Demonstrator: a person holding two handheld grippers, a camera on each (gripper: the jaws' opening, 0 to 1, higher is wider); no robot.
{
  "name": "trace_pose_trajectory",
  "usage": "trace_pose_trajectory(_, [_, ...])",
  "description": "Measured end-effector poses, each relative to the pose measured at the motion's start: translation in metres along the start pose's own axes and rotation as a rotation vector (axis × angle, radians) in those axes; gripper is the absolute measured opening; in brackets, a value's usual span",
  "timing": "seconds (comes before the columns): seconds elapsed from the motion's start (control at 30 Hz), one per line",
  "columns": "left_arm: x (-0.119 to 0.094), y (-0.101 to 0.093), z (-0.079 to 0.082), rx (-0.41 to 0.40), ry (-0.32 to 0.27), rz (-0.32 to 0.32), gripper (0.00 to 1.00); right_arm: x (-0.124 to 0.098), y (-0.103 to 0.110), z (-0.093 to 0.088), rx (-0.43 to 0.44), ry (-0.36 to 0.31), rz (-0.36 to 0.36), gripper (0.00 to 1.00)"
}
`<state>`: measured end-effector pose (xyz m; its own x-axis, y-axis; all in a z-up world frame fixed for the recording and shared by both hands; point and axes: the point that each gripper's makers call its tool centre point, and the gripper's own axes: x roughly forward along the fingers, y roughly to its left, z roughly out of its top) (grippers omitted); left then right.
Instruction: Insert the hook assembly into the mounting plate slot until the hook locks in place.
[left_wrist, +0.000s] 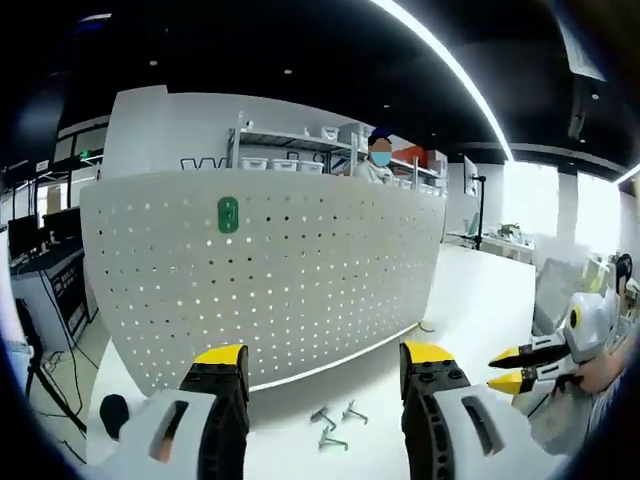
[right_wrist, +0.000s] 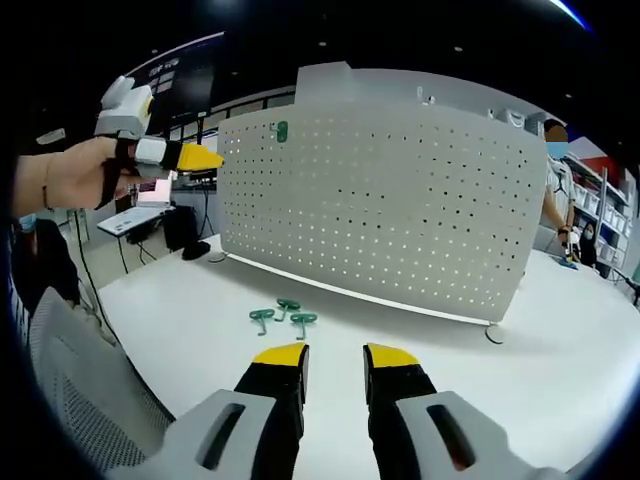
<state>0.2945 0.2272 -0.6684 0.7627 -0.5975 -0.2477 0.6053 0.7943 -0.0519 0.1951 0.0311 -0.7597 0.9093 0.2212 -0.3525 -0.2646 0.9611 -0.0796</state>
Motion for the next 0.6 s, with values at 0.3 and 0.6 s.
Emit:
trace_pose_trajectory(0.3, [-0.021,0.0,-0.058,-0.038,0.117,0.0,0.59,0.0,0.0,-0.002,-0.003,0.007,0.004,0.2])
trace_pose_trajectory(0.6, [-0.014,-0.007,-0.096,-0.034,0.195,-0.022,0.6,0.001,0.001,-0.004,0.0,0.019,0.008,0.2])
